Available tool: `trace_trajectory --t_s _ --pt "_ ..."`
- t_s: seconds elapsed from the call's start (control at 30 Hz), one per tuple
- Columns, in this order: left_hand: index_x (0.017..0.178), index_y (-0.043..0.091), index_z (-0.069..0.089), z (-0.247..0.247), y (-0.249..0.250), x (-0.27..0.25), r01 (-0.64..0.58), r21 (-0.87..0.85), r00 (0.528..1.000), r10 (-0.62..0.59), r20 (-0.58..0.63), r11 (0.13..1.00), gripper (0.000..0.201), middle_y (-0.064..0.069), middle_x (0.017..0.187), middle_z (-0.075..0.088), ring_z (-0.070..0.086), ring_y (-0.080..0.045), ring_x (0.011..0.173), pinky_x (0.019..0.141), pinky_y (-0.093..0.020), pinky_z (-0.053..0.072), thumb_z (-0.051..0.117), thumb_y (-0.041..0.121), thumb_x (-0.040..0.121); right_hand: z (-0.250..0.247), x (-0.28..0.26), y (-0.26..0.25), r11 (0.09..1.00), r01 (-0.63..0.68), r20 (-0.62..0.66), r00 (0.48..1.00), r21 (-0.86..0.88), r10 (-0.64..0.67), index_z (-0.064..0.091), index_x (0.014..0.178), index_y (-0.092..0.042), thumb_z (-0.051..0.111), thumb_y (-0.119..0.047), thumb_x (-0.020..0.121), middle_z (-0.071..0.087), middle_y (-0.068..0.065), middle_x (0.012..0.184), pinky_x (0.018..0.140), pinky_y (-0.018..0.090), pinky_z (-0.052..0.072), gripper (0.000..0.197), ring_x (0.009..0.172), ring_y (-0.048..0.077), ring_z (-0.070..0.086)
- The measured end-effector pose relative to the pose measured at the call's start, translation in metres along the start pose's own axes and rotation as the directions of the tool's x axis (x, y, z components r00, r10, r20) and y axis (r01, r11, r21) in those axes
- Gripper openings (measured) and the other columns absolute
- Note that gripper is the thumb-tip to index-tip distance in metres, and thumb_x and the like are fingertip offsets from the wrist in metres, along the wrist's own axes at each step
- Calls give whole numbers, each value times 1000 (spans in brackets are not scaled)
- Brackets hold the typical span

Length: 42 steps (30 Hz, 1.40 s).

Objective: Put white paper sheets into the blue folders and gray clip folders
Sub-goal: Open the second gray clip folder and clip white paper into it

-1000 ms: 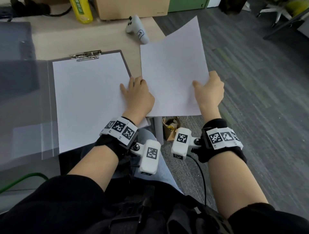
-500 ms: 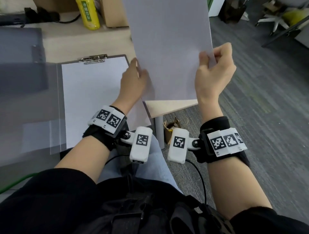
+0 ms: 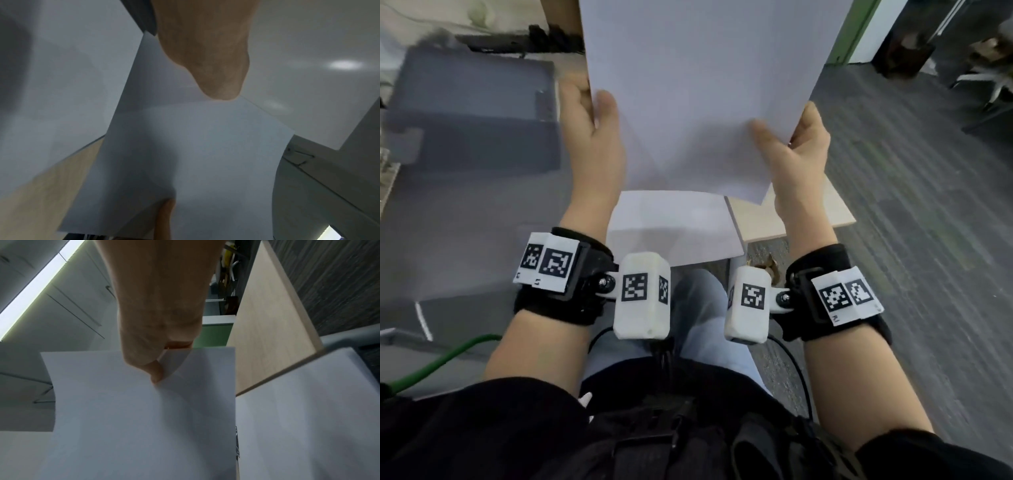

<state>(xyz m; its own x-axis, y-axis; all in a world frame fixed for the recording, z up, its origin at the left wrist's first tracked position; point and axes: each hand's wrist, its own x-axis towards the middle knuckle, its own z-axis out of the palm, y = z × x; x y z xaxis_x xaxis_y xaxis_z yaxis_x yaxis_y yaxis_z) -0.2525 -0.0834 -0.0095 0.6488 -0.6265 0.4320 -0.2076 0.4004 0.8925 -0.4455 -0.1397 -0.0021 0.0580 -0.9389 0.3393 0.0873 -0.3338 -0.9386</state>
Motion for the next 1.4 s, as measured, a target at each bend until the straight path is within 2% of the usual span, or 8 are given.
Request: trace_trajectory --t_s 0.2,0.53,0.77,0.83,0.93,1.07,1.23,1.4 --pt "89 24 39 -54 8 -8 -148 71 989 149 -8 986 10 16 77 48 42 8 64 67 -12 35 41 34 88 45 -21 2 979 -144 212 971 146 111 64 93 -6 69 4 76 72 -9 77 68 25 53 20 74 9 68" --pt "91 25 39 -135 9 2 -148 174 976 172 -134 974 27 17 84 51 46 12 72 72 -12 37 38 -2 92 112 -49 -11 972 -169 387 917 163 95 63 91 -21 69 7 80 71 -12 85 76 24 53 31 84 7 68" --pt "95 20 40 -175 -3 -2 40 254 994 -12 -110 966 27 11 91 52 51 10 80 82 -15 40 34 -4 83 145 -70 -1 970 -215 430 891 116 146 67 84 -22 67 2 83 71 -12 81 82 30 56 24 81 6 68" --pt "102 16 42 -184 -8 -1 112 318 992 -85 -98 941 24 9 95 56 55 -1 88 90 -26 44 34 4 83 155 -73 0 975 -200 404 903 96 146 67 81 -20 67 1 84 71 -14 74 78 26 56 21 76 4 68" --pt "115 11 51 -198 -10 0 199 443 980 -175 -95 874 31 -1 106 59 57 -19 102 98 -43 43 36 14 88 166 -71 3 980 -182 343 928 76 146 66 76 -19 68 0 84 69 -17 64 70 22 55 21 67 -1 66" --pt "131 6 48 -225 -14 2 261 672 963 -140 -230 693 43 -14 133 51 45 -26 126 109 -35 34 37 2 90 176 -62 6 975 -213 267 945 58 190 66 75 -16 70 0 81 69 -15 63 64 23 54 18 62 2 65" --pt "129 -3 46 -258 -19 0 414 818 910 -169 -378 399 45 -25 136 41 37 -41 127 108 -42 28 42 1 84 188 -56 14 958 -283 310 907 -50 284 68 86 -11 69 1 80 69 0 82 68 27 58 14 69 12 67" --pt "119 -2 53 -267 -26 0 441 817 896 -236 -376 372 36 -26 120 57 49 -44 113 95 -47 41 44 4 84 196 -59 33 892 -417 287 845 -174 451 67 88 -6 73 0 76 66 4 76 63 27 54 15 65 19 62"
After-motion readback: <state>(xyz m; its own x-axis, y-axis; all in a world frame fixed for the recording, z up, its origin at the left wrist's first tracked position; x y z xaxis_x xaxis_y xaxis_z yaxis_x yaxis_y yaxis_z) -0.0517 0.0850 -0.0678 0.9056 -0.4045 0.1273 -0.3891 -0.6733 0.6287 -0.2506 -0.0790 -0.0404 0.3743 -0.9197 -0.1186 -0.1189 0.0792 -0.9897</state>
